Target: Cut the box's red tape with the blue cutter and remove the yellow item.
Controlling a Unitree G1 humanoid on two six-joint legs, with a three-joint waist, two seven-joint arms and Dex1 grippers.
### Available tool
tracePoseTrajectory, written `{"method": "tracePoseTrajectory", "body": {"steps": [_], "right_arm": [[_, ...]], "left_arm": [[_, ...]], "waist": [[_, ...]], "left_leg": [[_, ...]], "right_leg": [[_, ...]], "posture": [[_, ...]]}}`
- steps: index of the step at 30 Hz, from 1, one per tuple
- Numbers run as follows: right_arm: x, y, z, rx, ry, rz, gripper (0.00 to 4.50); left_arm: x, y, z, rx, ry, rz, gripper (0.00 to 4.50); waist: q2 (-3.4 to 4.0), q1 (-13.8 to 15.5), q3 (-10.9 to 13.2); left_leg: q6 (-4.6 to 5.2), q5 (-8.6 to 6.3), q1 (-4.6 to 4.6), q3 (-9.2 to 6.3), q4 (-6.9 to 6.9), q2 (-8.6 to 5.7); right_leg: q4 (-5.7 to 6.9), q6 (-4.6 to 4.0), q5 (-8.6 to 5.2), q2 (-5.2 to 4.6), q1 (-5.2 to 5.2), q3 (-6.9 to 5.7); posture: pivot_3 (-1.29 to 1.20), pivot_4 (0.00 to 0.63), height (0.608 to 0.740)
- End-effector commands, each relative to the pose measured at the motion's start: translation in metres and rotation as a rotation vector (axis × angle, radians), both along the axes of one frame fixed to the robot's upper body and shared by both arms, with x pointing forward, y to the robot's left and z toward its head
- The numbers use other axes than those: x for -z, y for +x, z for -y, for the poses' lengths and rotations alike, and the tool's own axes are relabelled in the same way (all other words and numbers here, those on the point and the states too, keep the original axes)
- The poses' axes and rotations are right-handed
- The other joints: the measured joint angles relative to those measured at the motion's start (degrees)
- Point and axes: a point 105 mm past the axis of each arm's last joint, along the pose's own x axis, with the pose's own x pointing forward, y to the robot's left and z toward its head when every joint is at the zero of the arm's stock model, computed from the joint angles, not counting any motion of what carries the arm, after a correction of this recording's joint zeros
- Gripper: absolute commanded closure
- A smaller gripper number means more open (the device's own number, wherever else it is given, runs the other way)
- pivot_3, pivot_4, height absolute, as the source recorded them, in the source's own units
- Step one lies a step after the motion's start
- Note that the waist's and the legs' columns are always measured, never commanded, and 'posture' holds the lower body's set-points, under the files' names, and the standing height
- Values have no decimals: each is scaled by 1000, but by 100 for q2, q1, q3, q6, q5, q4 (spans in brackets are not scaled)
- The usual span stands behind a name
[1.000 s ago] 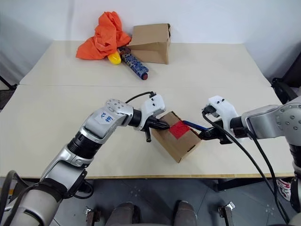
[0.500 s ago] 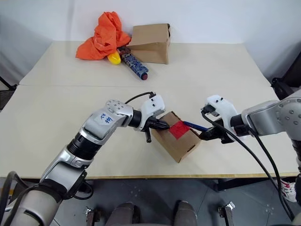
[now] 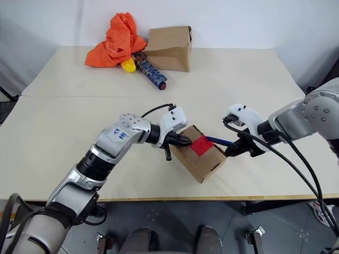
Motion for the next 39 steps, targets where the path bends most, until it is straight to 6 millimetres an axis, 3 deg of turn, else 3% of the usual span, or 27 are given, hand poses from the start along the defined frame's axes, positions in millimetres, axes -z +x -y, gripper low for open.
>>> {"method": "tracePoseTrajectory", "body": {"steps": [1,7,14,23,29,39], "right_arm": [[6,-14,4,-22,-30,-93,4349],[9,-19,19,11,-77,-130,4349],[9,-21,22,8,-81,-144,4349],[1,-7,22,51,-47,-105,4349],[-1,-7,27,66,-49,-92,4349],[-19,-5,7,-25,13,-12,4349]], "left_arm": [[46,3,-17,-113,122,-124,4482],[47,2,-18,-117,119,-127,4482],[47,2,-18,-119,117,-129,4482],[47,1,-17,-116,114,-129,4482],[47,1,-18,-116,114,-132,4482],[45,2,-17,-115,111,-127,4482]], "waist": [[1,5,0],[1,5,0],[2,3,0],[5,-3,-1],[5,-2,-1],[9,-4,1]], "left_leg": [[1,-1,-2,0,0,0],[4,-12,-5,2,2,-1],[3,-13,-4,1,4,-1],[3,-13,-3,2,8,-1],[3,-13,-4,2,8,-1],[3,-13,-4,2,8,-1]], "right_leg": [[0,0,0,0,0,0],[-5,0,0,0,0,0],[-7,0,0,0,0,0],[-6,0,0,0,1,1],[-4,0,0,0,1,1],[-3,1,0,0,1,1]], "posture": [[0,150,740],[0,150,740],[0,150,740],[0,150,740],[0,150,740],[0,150,740]]}}
